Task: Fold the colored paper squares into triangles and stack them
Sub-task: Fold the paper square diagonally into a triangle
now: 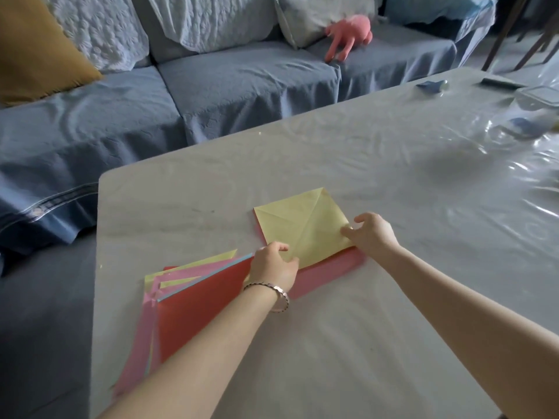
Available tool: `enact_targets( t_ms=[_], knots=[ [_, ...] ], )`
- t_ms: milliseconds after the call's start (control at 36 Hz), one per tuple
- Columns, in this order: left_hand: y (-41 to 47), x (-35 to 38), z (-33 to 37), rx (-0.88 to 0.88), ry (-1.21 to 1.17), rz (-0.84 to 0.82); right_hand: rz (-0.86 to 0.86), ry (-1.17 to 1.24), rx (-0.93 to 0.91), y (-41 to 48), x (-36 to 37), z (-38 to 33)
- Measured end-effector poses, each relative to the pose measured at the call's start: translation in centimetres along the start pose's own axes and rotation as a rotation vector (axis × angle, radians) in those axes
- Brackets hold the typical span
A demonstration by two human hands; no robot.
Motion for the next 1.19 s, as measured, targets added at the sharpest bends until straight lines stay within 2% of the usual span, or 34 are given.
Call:
enact_targets(
  t_ms=[194,472,639,778,861,917,1083,1194],
  knots=[
    [-0.5,-0.1,-0.2,-0.025,-0.071,0.026,-0.093,0.045,0.029,0.0,-0.1,0.9],
    [-3.0,-0.6,0.6,-0.083,-0.341,0.202,0.071,0.236,-0.106,-4.1,-1.9,4.4],
    [-4.9,-0.1,0.7,-0.187,-0.347,0.137,0.105,0.227,-0.153,-7.3,-2.4,7.1],
    [-6.0,0.3,0.4,-0.169,-0.352,0.065,0.143,0.106,-0.197,-9.1,-2.6,8.4],
    [-6.8,-0.3,-0.2,-0.146,-0.316,0.067,0.055,0.199,-0.231,-10.4,-2.8,8.2],
    [-7.4,-1.3,-0.6,-0.107,-0.258,0.073,-0.02,0.199,-0.321,-11.5,-2.5,7.8],
    [-9.6,-4.9,-2.1,0.022,-0.084,0.107,-0.338,-0.105,-0.51,-14.8,0.4,7.9],
    [-10.5,-6.3,-3.8,-0.02,-0.136,0.127,-0.305,-0.219,-0.666,-16.2,1.2,7.5]
  ],
)
Point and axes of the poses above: each hand's wrist, its own y-axis towards the middle knuckle, its own x-axis out of the palm, z = x × y, the point moved 7 cm from there along y, towards the middle knuckle, and after that the axes turned 13 degrees about x, right-handed, at the moved point
